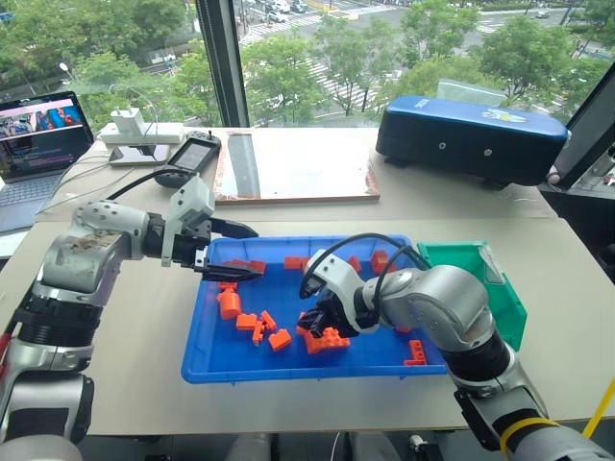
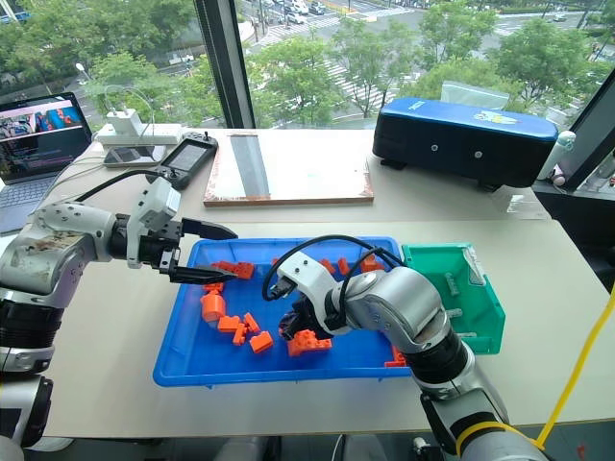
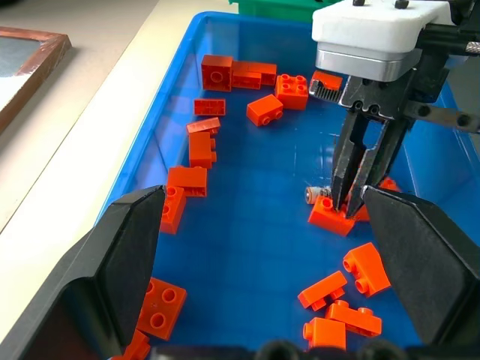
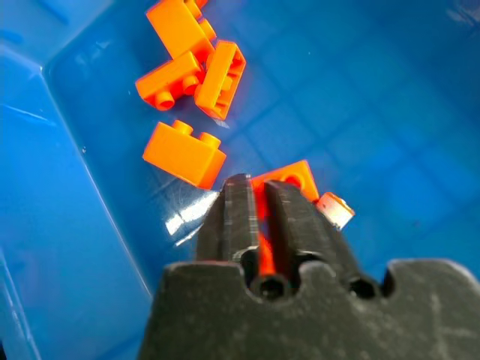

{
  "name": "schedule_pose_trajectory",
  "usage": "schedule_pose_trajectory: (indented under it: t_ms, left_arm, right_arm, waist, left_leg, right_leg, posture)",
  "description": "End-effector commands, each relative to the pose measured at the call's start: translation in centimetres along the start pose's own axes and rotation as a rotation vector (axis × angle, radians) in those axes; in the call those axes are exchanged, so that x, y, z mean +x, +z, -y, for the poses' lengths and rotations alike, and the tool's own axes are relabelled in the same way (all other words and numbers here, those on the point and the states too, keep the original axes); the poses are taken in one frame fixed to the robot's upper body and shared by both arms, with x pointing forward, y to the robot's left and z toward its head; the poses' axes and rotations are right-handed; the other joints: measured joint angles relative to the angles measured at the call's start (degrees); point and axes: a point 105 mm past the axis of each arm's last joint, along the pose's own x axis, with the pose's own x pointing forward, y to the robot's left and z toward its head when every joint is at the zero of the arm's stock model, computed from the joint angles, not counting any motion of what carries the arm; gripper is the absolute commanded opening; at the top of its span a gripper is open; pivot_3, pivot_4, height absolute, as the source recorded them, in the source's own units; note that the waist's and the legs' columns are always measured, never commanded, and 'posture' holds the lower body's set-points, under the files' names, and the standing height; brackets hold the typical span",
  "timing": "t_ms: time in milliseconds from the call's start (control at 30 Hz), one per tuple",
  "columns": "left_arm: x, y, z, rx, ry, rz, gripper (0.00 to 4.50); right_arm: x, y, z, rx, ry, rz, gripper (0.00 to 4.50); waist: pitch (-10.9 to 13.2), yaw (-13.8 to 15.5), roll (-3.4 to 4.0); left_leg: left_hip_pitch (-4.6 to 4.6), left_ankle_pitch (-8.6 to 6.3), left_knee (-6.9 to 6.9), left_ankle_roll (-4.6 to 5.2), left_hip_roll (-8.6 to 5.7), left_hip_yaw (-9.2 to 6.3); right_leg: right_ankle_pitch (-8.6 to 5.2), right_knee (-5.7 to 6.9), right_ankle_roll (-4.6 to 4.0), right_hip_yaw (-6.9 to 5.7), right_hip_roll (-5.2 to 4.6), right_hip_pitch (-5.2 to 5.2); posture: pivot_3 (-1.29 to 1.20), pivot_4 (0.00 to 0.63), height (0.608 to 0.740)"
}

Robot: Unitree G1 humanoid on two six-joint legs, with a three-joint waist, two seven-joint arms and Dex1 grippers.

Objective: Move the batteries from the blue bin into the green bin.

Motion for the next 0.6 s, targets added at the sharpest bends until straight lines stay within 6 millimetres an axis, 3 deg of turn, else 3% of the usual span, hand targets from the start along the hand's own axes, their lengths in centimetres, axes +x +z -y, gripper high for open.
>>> schedule_pose_trajectory:
  t_ms: [33, 300, 400, 467, 600]
  left_arm:
    - [-0.2, 1.1, 0.1, 0.049, -0.003, -0.004, 4.50]
    - [0.1, 1.2, 0.0, 0.055, -0.006, 0.005, 4.50]
    - [0.3, 1.2, -0.1, 0.059, -0.006, 0.011, 4.50]
    - [0.4, 1.2, -0.1, 0.061, -0.008, 0.014, 4.50]
    - [0.5, 1.1, -0.2, 0.061, -0.012, 0.017, 4.50]
  right_arm:
    - [-1.3, 1.7, 0.8, -0.025, -0.043, 0.059, 0.09]
    - [-4.0, 4.5, 3.1, -0.046, -0.143, 0.180, 0.09]
    - [-4.9, 4.1, 3.2, -0.090, -0.135, 0.166, 0.09]
    - [-5.8, 3.0, 3.2, -0.122, -0.121, 0.134, 0.61]
    - [-7.1, 0.9, 1.0, -0.264, 0.026, 0.080, 1.75]
  waist:
    - [0.0, 0.0, 0.00]
    - [0.0, 0.0, 0.00]
    - [0.0, 0.0, 0.00]
    - [0.0, 0.3, 0.00]
    - [0.0, 0.3, -0.01]
  left_leg:
    - [0.00, 0.00, 0.00, 0.00, 0.00, 0.00]
    - [0.00, 0.00, 0.00, 0.00, 0.00, 0.01]
    - [0.00, 0.00, 0.00, 0.00, 0.00, 0.02]
    - [-0.01, 0.00, 0.00, 0.00, -0.02, 0.03]
    - [-0.04, -0.01, 0.00, 0.01, -0.03, 0.04]
  right_leg:
    - [0.00, 0.00, 0.00, 0.00, 0.00, 0.00]
    - [0.00, 0.00, 0.00, 0.01, 0.00, 0.00]
    - [0.00, -0.01, 0.00, 0.02, 0.00, 0.00]
    - [0.00, -0.02, 0.00, 0.02, -0.01, 0.01]
    - [0.00, -0.21, 0.00, 0.01, -0.03, 0.04]
  posture:
    - [0.00, 0.150, 0.732]
    - [0.00, 0.150, 0.732]
    - [0.00, 0.150, 0.732]
    - [0.00, 0.150, 0.732]
    - [0.00, 0.150, 0.732]
